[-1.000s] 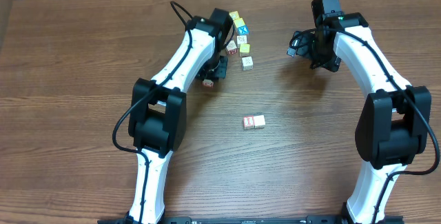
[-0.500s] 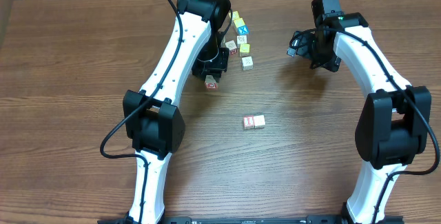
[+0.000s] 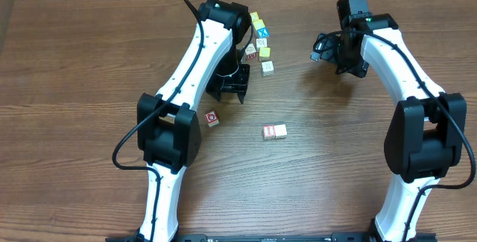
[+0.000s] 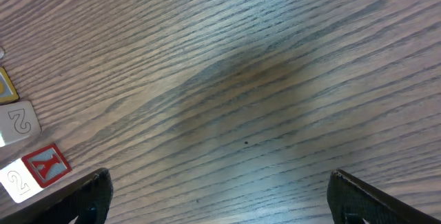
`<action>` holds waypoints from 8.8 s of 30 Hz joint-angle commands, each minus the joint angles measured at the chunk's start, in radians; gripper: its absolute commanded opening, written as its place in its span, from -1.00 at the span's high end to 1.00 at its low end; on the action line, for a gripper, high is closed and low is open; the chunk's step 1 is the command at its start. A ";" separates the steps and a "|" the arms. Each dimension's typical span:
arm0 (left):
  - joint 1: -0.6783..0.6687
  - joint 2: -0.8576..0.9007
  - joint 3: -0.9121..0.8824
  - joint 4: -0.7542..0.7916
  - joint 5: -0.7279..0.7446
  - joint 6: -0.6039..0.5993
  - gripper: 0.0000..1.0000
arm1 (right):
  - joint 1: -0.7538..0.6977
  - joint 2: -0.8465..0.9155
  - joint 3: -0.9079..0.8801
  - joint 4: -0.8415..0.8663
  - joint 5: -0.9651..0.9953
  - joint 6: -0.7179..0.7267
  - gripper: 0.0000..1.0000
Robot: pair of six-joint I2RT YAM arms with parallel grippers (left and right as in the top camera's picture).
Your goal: Flip 5 blocks
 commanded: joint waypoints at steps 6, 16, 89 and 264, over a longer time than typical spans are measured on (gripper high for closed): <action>0.026 -0.233 -0.008 -0.005 -0.119 -0.145 0.92 | 0.002 -0.003 0.013 0.006 -0.001 -0.006 -1.00; 0.018 -0.337 -0.210 0.015 -0.118 -0.163 0.91 | 0.002 -0.003 0.013 0.006 -0.001 -0.006 -1.00; 0.031 -0.381 -0.878 0.772 -0.005 -0.263 0.37 | 0.002 -0.003 0.013 0.006 -0.001 -0.006 -1.00; -0.087 -0.379 -0.898 0.780 0.126 -0.277 0.64 | 0.002 -0.003 0.013 0.006 -0.001 -0.006 -1.00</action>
